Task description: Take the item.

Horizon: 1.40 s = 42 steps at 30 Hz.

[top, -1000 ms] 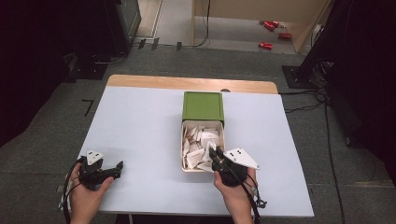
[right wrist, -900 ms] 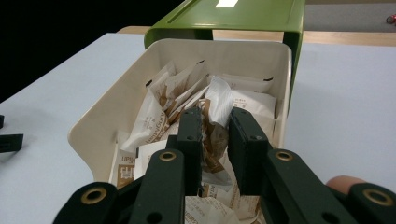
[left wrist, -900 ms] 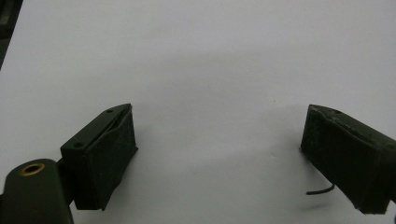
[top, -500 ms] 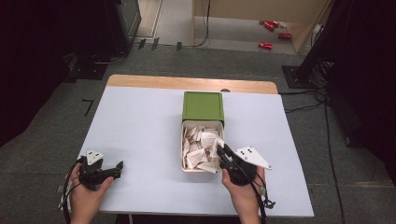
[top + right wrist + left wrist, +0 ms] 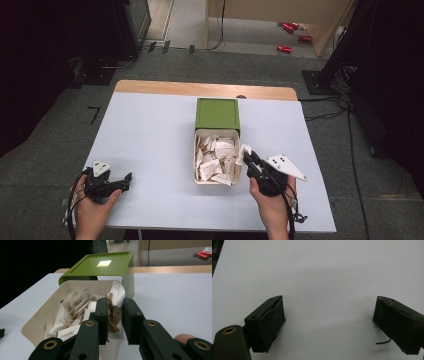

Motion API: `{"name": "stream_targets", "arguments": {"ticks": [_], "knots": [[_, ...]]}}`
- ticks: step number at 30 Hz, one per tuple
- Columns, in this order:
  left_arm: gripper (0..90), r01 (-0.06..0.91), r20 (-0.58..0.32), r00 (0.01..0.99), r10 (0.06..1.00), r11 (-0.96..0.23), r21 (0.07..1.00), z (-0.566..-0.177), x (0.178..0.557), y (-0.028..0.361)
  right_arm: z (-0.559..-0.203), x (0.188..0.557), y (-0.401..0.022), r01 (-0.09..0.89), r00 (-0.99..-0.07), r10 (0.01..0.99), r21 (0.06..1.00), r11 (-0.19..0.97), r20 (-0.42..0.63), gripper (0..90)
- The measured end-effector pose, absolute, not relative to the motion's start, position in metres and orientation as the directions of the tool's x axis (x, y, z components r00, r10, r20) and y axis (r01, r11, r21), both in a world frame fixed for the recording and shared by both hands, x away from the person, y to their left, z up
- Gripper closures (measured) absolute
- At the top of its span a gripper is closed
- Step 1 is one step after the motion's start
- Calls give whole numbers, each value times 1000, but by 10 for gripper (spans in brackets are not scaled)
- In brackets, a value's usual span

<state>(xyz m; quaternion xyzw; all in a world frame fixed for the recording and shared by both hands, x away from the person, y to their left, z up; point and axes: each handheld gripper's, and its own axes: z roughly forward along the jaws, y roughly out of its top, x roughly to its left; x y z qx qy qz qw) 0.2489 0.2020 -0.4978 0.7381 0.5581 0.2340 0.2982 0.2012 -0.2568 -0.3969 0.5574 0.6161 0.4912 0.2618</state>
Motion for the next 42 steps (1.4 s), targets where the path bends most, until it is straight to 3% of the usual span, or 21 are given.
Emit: {"name": "stream_targets", "arguments": {"ticks": [21, 42], "knots": [[107, 684, 12, 267, 963, -199, 702, -498, 249, 202, -402, 204, -290, 424, -158, 956, 891, -160, 247, 767], [107, 684, 12, 267, 964, -198, 702, -498, 249, 202, -440, 219, -316, 482, -69, 969, 858, -176, 237, 768]]}}
